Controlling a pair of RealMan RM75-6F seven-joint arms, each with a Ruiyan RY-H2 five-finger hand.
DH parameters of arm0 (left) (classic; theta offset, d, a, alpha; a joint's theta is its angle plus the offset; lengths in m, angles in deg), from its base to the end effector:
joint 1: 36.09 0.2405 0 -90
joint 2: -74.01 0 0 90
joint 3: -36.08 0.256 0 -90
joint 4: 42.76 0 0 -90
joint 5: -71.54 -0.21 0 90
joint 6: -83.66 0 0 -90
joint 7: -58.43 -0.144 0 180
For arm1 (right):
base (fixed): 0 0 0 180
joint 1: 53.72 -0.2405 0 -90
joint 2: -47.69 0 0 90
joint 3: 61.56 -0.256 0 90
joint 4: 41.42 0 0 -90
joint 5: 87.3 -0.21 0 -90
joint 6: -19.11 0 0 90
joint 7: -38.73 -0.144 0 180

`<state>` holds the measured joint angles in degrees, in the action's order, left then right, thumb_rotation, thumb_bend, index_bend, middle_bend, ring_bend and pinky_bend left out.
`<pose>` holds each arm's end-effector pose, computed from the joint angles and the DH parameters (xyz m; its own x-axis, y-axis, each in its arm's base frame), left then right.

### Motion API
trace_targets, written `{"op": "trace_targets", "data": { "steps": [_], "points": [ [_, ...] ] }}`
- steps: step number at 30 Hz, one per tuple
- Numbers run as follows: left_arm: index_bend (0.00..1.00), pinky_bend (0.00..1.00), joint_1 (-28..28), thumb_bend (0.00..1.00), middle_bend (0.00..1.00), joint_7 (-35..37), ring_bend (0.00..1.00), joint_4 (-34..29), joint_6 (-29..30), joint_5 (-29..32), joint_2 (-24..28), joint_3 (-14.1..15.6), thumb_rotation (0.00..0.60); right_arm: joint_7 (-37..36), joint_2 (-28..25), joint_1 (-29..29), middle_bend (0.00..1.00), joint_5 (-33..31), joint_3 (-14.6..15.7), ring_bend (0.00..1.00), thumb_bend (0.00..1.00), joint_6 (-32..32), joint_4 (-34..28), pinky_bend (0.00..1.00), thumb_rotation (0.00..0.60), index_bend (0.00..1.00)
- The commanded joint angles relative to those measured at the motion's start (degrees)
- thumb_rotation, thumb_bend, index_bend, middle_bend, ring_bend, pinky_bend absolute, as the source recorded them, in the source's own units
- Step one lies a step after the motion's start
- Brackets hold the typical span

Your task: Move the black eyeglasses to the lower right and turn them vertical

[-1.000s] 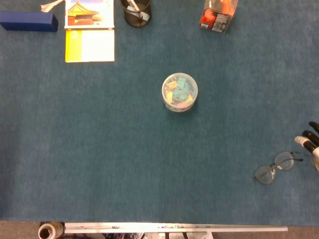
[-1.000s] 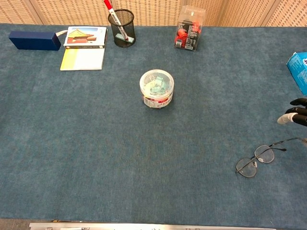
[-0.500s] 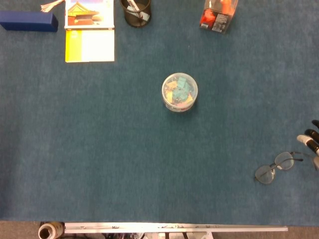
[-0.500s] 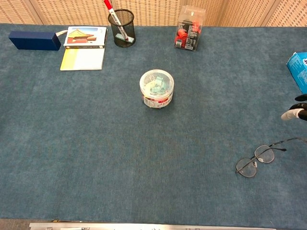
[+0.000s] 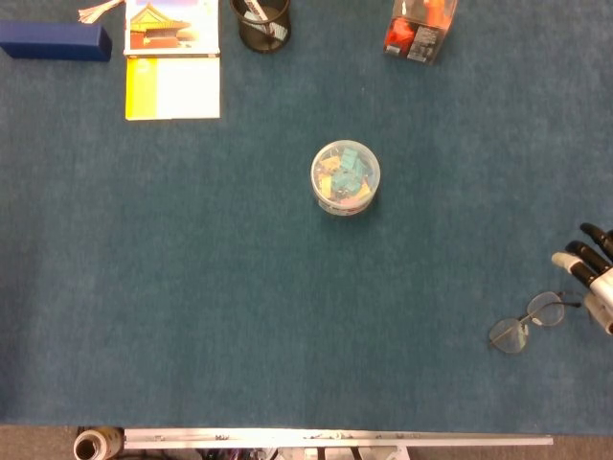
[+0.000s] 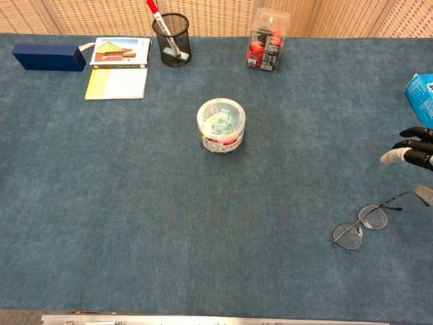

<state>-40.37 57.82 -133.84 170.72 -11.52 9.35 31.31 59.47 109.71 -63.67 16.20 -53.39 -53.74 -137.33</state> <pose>-0.3182 0.1846 0.1704 0.4112 -0.0619 0.9094 0.9113 0.0513 -0.4086 -0.2776 -0.1474 0.1000 0.7418 -0.1906 0.6429 -0.6440 -0.4698 0.6038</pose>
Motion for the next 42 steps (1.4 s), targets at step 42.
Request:
{"op": "trace_targets", "data": {
  "steps": [42],
  "points": [
    [0.48, 0.53, -0.1, 0.38, 0.54, 0.7, 0.40, -0.2, -0.3, -0.3, 0.3, 0.3, 0.600, -1.8, 1.8, -1.1, 0.28, -1.1, 0.3, 0.14, 0.40, 2.3, 1.6, 0.25, 0.600, 0.28]
  ]
}}
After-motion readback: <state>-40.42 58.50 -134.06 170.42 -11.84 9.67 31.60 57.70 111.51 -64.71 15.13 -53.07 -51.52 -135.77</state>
